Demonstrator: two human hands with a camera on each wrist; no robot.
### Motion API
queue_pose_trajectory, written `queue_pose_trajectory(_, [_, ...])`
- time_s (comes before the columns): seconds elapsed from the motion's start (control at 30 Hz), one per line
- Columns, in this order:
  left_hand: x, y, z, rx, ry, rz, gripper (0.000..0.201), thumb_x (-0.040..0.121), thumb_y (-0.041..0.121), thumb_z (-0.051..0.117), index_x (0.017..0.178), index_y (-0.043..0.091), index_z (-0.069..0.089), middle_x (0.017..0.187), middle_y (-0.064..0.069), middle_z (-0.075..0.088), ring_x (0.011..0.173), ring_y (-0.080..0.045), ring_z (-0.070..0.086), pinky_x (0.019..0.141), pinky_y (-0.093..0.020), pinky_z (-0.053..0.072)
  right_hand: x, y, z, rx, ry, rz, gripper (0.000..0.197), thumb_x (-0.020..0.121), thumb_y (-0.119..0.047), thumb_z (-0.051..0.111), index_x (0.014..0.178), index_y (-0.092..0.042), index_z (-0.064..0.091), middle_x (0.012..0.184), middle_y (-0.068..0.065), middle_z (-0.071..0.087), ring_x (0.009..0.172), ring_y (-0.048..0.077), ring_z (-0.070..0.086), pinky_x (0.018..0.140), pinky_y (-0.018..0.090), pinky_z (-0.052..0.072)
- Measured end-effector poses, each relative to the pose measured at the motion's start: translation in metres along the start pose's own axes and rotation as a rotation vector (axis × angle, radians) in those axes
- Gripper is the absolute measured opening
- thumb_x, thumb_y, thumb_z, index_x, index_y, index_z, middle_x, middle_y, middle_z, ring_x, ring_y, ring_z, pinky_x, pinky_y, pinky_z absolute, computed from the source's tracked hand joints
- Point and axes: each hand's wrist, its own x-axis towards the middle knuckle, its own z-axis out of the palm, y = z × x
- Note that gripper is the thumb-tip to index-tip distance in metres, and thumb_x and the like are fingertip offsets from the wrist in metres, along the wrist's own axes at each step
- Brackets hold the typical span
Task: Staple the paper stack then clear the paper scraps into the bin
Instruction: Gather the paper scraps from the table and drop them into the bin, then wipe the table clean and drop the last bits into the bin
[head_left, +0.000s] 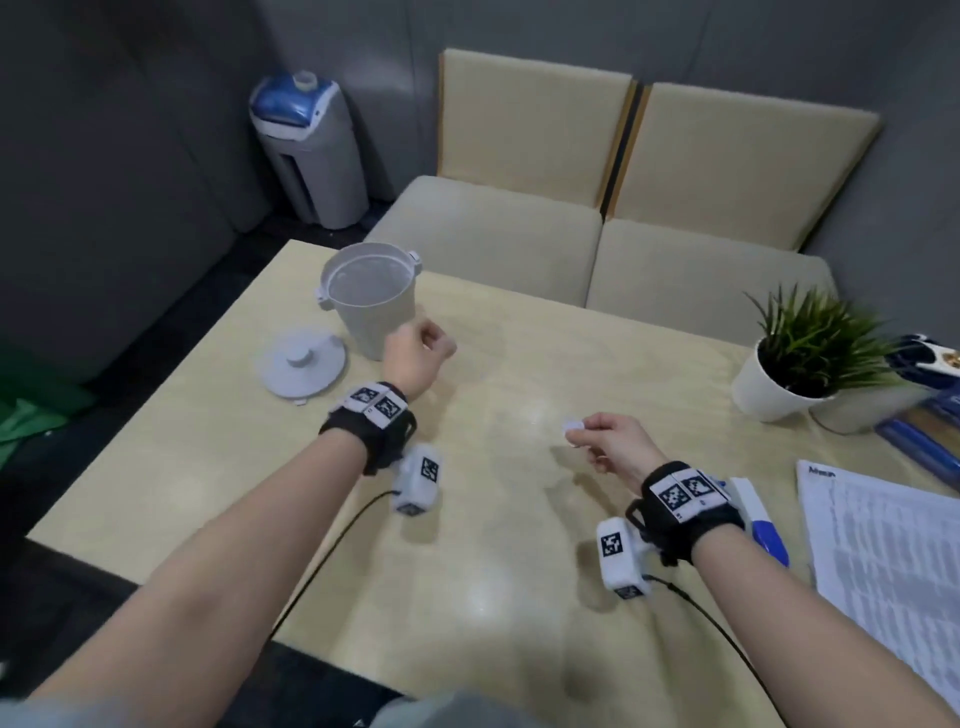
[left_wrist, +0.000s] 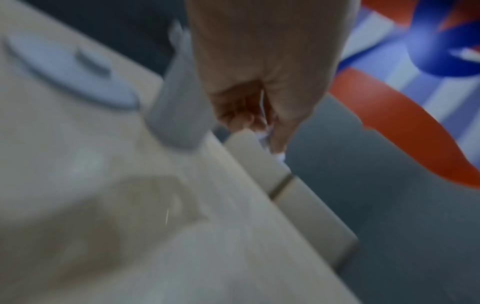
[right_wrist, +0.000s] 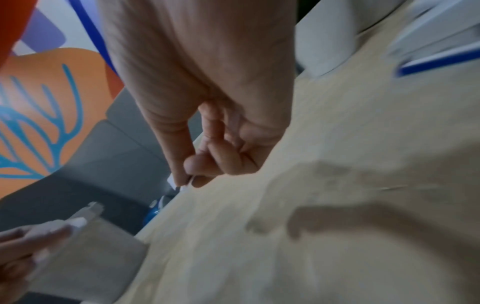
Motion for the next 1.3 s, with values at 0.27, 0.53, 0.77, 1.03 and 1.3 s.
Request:
queue_pose_trajectory(0.27, [0.116, -0.023, -0.079, 0.191, 0.124, -0.200, 0.025, 0.079, 0.017, 0.069, 0.101, 0.005, 0.069, 0.108, -0.016, 0.071, 0.106, -0.033, 0.064, 0.095, -0.038, 0.050, 0.042, -0.087, 0.068, -0.024, -0.130, -0.117, 0.023, 0.080, 0.007, 0.065, 0.076, -0.009, 0.051, 0.065, 0.008, 0.055, 0.044, 0.010, 0.047, 0.038, 0.017, 0.040])
queue_pose_trajectory(0.53, [0.072, -0.042, -0.096, 0.073, 0.344, -0.041, 0.031, 0.082, 0.002, 0.049, 0.109, 0.011, 0.061, 0.116, -0.012, 0.059, 0.098, -0.027, 0.060, 0.092, -0.039, 0.049, 0.080, -0.172, 0.139, -0.080, -0.120, -0.266, 0.032, 0.080, 0.010, 0.064, 0.067, -0.011, 0.043, 0.058, 0.009, 0.049, 0.034, 0.008, 0.048, 0.036, 0.018, 0.047])
queue_pose_trajectory(0.77, [-0.030, -0.077, -0.077, 0.046, 0.361, -0.061, 0.031, 0.081, -0.003, 0.050, 0.109, 0.007, 0.060, 0.110, -0.012, 0.055, 0.083, -0.024, 0.056, 0.084, -0.036, 0.048, 0.091, -0.225, 0.191, -0.347, -0.203, -0.356, 0.037, 0.083, 0.010, 0.057, 0.119, 0.001, 0.058, 0.100, 0.018, 0.064, 0.083, 0.029, 0.066, 0.085, 0.043, 0.057])
queue_pose_trajectory(1.03, [-0.098, -0.084, -0.003, 0.226, -0.007, 0.086, 0.024, 0.090, 0.011, 0.050, 0.112, 0.011, 0.059, 0.112, -0.007, 0.057, 0.105, -0.025, 0.056, 0.094, -0.037, 0.044, 0.039, -0.171, 0.104, -0.276, -0.193, -0.470, 0.034, 0.093, -0.012, 0.050, 0.126, -0.009, 0.057, 0.114, 0.002, 0.057, 0.102, 0.015, 0.053, 0.085, 0.036, 0.051])
queue_pose_trajectory(1.3, [-0.144, -0.070, 0.090, 0.712, -0.527, 0.004, 0.081, 0.094, 0.059, 0.011, 0.149, 0.005, -0.012, 0.158, -0.015, -0.019, 0.148, -0.027, -0.017, 0.120, -0.045, -0.007, -0.018, 0.056, -0.057, -0.584, 0.245, -0.105, 0.047, 0.100, -0.028, 0.035, 0.144, -0.010, 0.038, 0.155, 0.007, 0.032, 0.144, 0.022, 0.028, 0.117, 0.033, 0.020])
